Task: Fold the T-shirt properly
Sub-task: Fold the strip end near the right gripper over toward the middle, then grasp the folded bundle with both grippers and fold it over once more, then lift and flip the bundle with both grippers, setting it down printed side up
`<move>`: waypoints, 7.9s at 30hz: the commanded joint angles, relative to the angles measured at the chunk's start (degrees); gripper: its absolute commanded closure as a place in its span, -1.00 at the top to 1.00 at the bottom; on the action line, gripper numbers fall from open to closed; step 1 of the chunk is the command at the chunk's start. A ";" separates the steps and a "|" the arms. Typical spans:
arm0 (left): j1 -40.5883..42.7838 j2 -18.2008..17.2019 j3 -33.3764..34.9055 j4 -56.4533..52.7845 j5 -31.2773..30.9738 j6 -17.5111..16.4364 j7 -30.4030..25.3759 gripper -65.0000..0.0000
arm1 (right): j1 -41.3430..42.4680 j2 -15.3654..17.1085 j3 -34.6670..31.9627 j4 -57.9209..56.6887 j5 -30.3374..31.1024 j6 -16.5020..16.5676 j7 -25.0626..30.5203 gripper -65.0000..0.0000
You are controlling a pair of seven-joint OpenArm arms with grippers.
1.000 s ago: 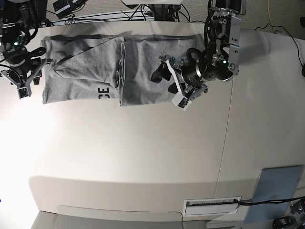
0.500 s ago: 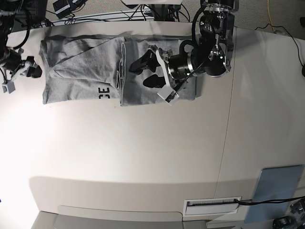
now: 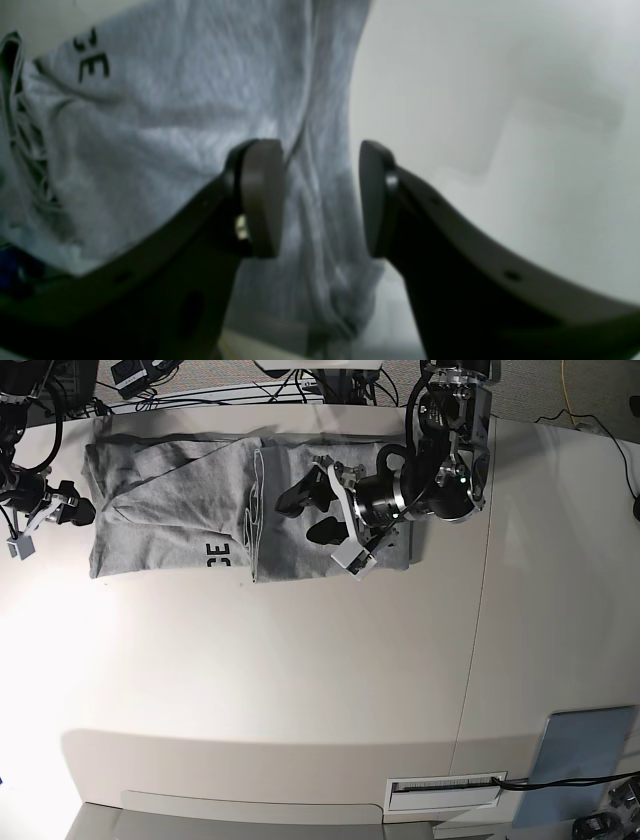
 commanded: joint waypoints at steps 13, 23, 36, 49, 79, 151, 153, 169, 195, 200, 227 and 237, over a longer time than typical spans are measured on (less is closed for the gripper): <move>-0.26 0.44 -0.02 1.03 -0.31 -0.22 -1.51 0.26 | 0.46 -6.32 0.46 -0.02 -5.60 0.11 1.09 -0.23; -0.26 0.42 -0.02 1.03 -0.11 -0.24 -1.51 0.26 | 0.46 -8.35 0.46 -0.02 -1.75 0.11 0.24 -0.40; 0.44 0.09 -0.04 1.03 4.94 -0.24 -1.75 0.26 | 0.46 -2.32 2.69 0.02 -2.64 0.13 10.62 -1.00; 4.55 -0.68 -0.07 -1.57 19.58 2.95 -11.32 0.26 | -1.46 0.33 3.26 17.66 2.47 0.13 0.57 -1.00; 4.15 -0.68 -0.07 -16.37 23.71 1.25 -22.75 0.26 | -3.63 -20.74 -41.09 48.46 -25.59 -9.55 11.78 -1.00; 3.39 -0.70 -0.07 -16.31 23.71 1.27 -22.51 0.26 | -9.68 -16.76 -34.40 58.21 0.92 2.12 -4.15 -1.00; 3.37 -0.70 -0.07 -16.31 23.71 1.27 -22.53 0.26 | -9.68 -16.76 -34.40 58.21 0.83 2.69 -4.00 -1.00; 3.61 -9.57 -0.17 -14.69 23.58 11.28 -22.08 0.26 | -9.03 -16.76 -28.04 58.21 -0.09 3.74 -0.66 -0.47; 11.96 -2.54 10.75 2.67 10.47 2.80 -15.17 -0.81 | 17.14 -16.76 -29.33 19.96 -35.60 -3.52 16.06 -1.00; 11.93 -2.62 11.96 -4.46 15.30 4.79 -19.02 -0.81 | 20.48 -16.74 -34.05 10.73 -39.34 -3.52 15.30 -1.00; -4.90 -2.71 -7.15 -18.34 28.17 5.60 -28.17 -0.81 | -7.50 -12.00 -34.53 36.39 -23.71 -1.99 9.14 -1.00; -6.19 -2.75 -7.19 -16.55 26.95 5.60 -28.02 -0.81 | -10.32 -12.76 -35.74 38.38 -22.88 -2.03 10.14 -1.00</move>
